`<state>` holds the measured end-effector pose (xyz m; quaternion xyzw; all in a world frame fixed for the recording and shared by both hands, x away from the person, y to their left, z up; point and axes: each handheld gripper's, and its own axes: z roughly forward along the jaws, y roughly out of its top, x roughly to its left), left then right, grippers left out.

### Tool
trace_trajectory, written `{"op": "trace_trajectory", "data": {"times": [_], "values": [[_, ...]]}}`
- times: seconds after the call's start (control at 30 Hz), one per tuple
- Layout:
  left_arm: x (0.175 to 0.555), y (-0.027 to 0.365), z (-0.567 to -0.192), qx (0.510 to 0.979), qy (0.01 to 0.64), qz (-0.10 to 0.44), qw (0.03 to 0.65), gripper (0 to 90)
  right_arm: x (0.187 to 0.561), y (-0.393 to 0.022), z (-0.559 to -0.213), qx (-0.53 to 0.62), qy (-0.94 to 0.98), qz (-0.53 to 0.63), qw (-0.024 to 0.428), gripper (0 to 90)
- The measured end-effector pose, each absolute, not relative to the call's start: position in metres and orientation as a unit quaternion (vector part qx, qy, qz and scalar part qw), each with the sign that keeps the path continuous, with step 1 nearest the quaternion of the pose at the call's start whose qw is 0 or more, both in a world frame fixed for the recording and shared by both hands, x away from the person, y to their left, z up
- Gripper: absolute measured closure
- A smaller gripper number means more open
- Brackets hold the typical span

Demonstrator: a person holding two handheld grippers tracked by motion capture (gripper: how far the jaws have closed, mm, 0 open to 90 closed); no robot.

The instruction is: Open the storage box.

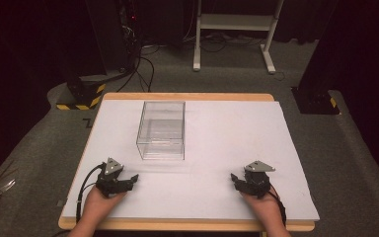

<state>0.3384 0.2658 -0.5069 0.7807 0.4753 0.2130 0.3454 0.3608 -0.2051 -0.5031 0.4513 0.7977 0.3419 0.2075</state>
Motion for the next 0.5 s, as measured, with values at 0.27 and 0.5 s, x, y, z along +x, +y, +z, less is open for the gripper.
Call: {"op": "trace_trajectory", "data": {"times": [0.27,0.5], "values": [[0.3385,0.266,-0.5069,0.781,0.475,0.213,0.345,28.3,0.3608,-0.2052,-0.5031,0.451,0.798,0.342,0.207,39.0],[0.3387,0.266,-0.5067,0.781,0.475,0.213,0.345,28.3,0.3556,-0.2037,-0.4986,0.439,0.797,0.342,0.234,39.2]]}}
